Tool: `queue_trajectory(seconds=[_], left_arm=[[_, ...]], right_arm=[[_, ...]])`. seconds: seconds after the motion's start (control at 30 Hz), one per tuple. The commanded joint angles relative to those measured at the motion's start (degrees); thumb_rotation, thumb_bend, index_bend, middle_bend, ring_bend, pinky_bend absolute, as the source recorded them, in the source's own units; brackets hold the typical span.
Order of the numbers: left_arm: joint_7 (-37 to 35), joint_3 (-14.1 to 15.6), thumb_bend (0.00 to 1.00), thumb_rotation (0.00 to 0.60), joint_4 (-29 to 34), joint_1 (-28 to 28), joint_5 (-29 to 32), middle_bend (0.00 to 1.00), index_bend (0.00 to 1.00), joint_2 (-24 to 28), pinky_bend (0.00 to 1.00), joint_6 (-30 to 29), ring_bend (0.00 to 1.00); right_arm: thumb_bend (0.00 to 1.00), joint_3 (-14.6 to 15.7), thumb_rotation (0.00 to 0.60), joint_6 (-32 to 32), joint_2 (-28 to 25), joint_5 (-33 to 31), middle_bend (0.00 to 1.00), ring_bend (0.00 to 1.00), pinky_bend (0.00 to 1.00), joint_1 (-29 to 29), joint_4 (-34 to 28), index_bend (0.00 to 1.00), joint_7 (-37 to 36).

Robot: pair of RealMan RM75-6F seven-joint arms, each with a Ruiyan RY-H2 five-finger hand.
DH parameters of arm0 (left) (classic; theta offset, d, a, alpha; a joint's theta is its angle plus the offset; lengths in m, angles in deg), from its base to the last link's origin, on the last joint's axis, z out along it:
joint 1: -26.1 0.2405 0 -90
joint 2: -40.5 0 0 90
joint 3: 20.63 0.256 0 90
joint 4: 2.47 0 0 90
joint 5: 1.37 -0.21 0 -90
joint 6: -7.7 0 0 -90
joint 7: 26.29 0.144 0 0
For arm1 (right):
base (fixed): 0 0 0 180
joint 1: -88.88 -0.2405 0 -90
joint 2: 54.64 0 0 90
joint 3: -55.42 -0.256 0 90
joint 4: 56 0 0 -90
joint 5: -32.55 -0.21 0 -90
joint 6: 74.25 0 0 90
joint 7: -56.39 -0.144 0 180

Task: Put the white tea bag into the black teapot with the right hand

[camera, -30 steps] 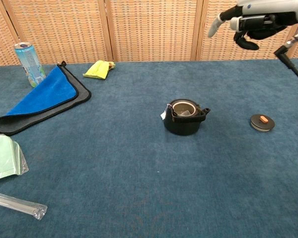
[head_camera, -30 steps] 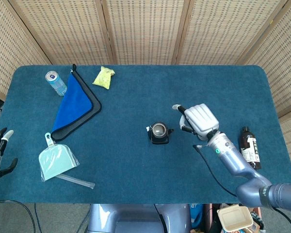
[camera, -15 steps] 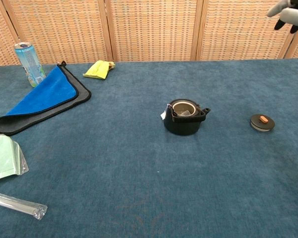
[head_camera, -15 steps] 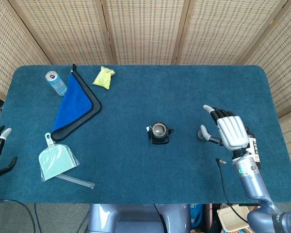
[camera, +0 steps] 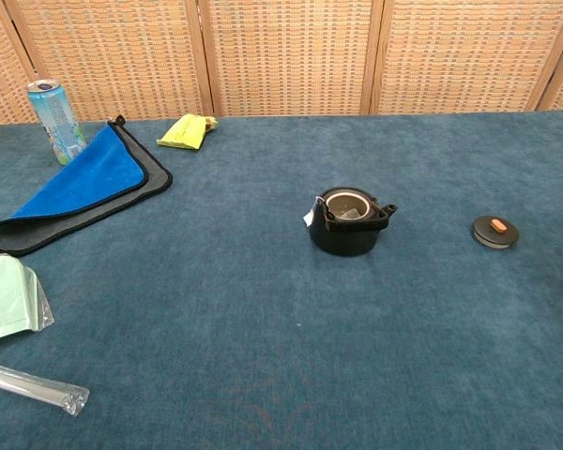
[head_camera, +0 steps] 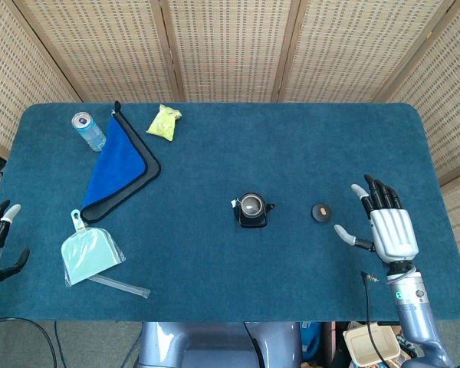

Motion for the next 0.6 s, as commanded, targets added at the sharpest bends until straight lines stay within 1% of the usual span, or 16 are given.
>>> queue_trajectory(seconds=[0.03, 0.27, 0.6], left_arm=[[0.71, 0.16, 0.38, 0.6, 0.62, 0.14, 0.18, 0.0, 0.0, -0.06, 0.0, 0.07, 0.0], [1.63, 0.5, 0.38, 0.6, 1.68, 0.31, 0.02, 0.0, 0.0, -0.15, 0.0, 0.16, 0.0], [0.71, 0.78, 0.38, 0.6, 2.16, -0.22, -1.25, 0.0, 0.0, 0.23, 0.0, 0.66, 0.0]], right_arm=[[0.34, -0.21, 0.0, -1.07, 0.7, 0.0, 0.0, 0.0, 0.15, 1.89, 0.53, 0.0, 1.37], [0.34, -0.17, 0.0, -0.57, 1.72, 0.12, 0.0, 0.0, 0.15, 5.89, 1.58, 0.0, 0.61], [0.34, -1.83, 0.0, 0.25, 2.75, 2.09, 0.0, 0.0, 0.15, 8.07, 2.8, 0.0, 0.08]])
